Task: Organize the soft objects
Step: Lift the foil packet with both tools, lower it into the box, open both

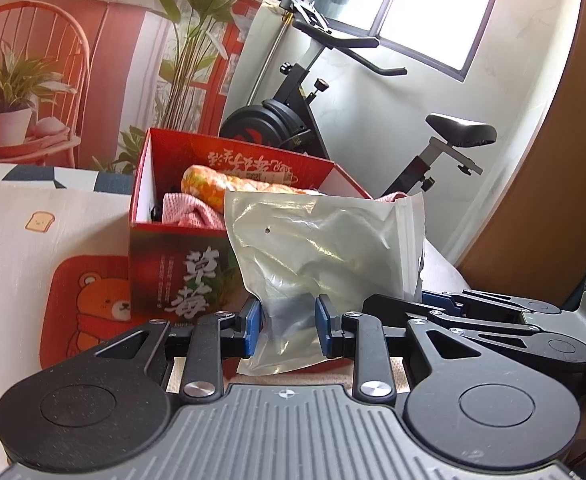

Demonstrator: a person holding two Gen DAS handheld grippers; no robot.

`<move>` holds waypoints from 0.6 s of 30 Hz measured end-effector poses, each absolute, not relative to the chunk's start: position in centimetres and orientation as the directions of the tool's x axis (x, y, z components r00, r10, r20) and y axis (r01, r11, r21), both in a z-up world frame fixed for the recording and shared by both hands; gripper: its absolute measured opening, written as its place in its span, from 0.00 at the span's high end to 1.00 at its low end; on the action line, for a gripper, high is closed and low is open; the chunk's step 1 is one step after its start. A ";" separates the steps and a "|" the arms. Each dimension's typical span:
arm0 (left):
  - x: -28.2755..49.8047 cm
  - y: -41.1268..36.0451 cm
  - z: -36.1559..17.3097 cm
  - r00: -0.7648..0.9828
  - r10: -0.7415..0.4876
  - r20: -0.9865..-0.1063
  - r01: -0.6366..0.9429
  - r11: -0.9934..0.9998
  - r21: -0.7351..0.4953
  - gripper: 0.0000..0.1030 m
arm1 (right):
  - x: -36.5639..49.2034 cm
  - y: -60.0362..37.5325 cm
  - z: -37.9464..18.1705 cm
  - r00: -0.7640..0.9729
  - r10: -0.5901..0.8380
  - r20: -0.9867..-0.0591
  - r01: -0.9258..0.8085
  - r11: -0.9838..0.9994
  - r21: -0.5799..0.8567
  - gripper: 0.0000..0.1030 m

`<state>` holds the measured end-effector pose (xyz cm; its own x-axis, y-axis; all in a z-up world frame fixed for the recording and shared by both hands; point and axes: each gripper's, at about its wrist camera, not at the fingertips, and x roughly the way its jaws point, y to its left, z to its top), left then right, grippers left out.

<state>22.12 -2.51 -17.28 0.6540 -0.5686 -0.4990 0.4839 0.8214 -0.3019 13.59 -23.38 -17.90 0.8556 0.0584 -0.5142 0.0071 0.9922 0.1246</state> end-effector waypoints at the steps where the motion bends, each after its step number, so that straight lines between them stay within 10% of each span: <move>1: 22.3 -2.6 -17.1 0.655 -0.568 -0.498 0.485 0.822 -0.300 0.71 | 13.8 -23.4 -17.7 0.857 0.059 -0.512 0.006 0.992 0.123 0.74; 18: 24.6 -3.4 -16.0 0.661 -0.571 -0.487 0.495 0.820 -0.288 0.71 | 17.2 -24.9 -16.3 0.861 0.054 -0.506 -0.002 0.995 0.102 0.74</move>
